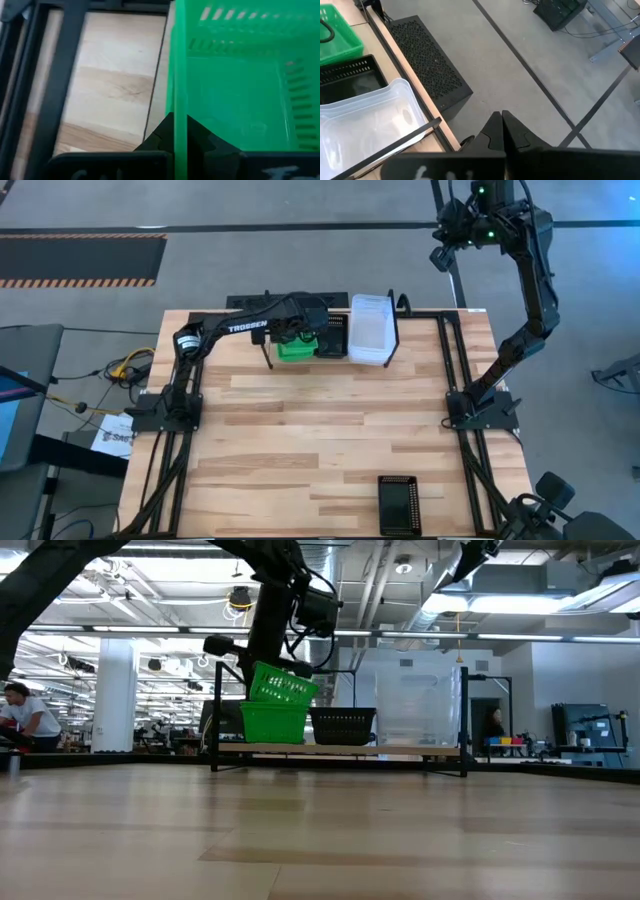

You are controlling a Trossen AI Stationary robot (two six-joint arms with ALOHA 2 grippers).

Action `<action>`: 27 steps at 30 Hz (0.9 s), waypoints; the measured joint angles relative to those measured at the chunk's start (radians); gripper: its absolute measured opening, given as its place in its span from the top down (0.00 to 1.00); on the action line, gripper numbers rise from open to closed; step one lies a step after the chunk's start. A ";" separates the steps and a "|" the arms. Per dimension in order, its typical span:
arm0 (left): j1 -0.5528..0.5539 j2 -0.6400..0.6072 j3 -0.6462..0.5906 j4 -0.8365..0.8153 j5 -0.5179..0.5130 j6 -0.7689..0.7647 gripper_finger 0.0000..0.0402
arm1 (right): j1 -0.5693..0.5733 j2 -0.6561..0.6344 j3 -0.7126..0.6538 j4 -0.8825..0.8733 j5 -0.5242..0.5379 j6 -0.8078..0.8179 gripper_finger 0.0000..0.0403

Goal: Stack baskets on shelf by color
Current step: Stack the green bin into the green bin on the shelf

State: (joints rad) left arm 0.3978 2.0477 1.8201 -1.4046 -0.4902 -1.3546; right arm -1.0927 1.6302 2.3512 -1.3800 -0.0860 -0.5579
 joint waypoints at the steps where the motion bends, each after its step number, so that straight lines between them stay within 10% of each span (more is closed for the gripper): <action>1: -0.002 0.000 -0.006 0.007 0.004 0.006 1.00 | 0.000 0.000 0.000 0.000 0.000 0.000 1.00; 16: -0.004 0.000 0.117 0.002 0.008 0.319 0.98 | 0.000 0.000 0.000 -0.040 -0.056 -0.019 1.00; 27: -0.001 0.000 0.123 -0.117 -0.013 0.259 0.74 | 0.000 0.000 0.000 -0.042 -0.056 -0.020 1.00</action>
State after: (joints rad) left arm 0.3973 2.0476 1.9427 -1.5218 -0.5037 -1.0956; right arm -1.0927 1.6306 2.3512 -1.4224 -0.1421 -0.5777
